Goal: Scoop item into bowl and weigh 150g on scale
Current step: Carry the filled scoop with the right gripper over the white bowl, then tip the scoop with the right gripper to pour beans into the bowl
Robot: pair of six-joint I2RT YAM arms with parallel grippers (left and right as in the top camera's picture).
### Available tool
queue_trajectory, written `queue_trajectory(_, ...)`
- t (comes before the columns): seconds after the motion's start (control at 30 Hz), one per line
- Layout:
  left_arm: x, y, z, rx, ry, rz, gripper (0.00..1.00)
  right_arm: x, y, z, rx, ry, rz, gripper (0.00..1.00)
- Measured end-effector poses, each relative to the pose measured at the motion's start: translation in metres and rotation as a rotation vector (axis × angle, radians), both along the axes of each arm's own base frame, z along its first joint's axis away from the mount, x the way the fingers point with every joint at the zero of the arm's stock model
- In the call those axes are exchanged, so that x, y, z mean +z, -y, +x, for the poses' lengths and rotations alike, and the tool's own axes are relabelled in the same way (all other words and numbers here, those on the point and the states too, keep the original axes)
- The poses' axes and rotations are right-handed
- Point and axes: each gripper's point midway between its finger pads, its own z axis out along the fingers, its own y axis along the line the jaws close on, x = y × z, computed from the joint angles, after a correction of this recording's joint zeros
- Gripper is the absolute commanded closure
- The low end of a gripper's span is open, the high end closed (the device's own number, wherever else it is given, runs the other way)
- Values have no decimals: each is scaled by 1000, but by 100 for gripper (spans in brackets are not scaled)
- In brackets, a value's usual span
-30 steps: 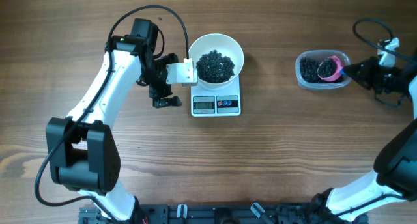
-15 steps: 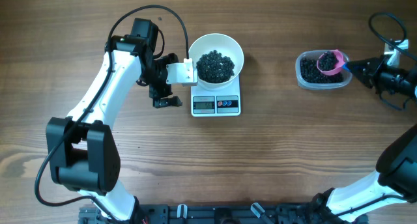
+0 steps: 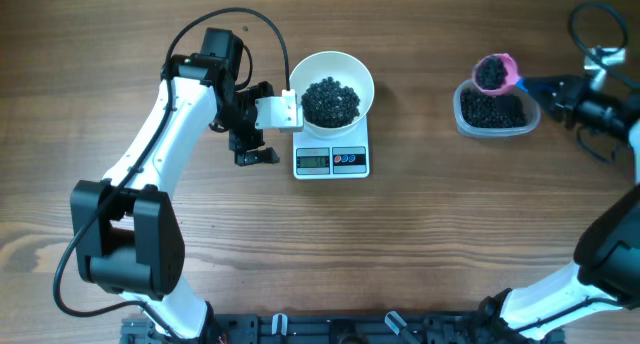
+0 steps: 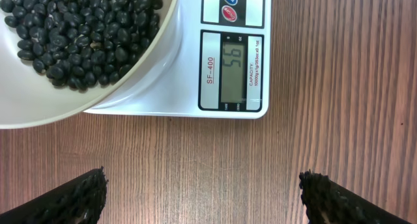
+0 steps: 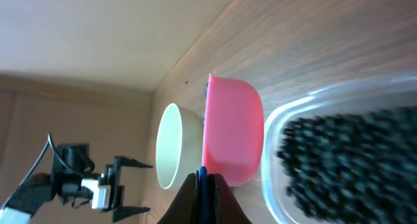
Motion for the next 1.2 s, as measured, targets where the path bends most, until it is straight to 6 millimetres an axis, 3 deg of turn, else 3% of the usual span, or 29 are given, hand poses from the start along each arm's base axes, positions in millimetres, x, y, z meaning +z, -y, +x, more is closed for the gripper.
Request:
queue_trajectory(0.2, 0, 0, 0, 0, 1, 0, 0, 10, -85, 23, 188, 59, 4, 96)
queue_trajectory(0.27, 0, 0, 0, 0, 1, 0, 0, 16, -127, 27, 278, 94, 5, 96)
queue_trajectory(0.5, 0, 0, 0, 0, 0, 0, 0, 34, -210, 29, 463, 253, -12, 96)
queue_trajectory(0.77, 0, 0, 0, 0, 0, 0, 0, 43, -254, 21, 558, 336, -19, 96)
queue_trajectory(1.2, 0, 0, 0, 0, 0, 0, 0, 4, -263, 31, 544, 412, -328, 96)
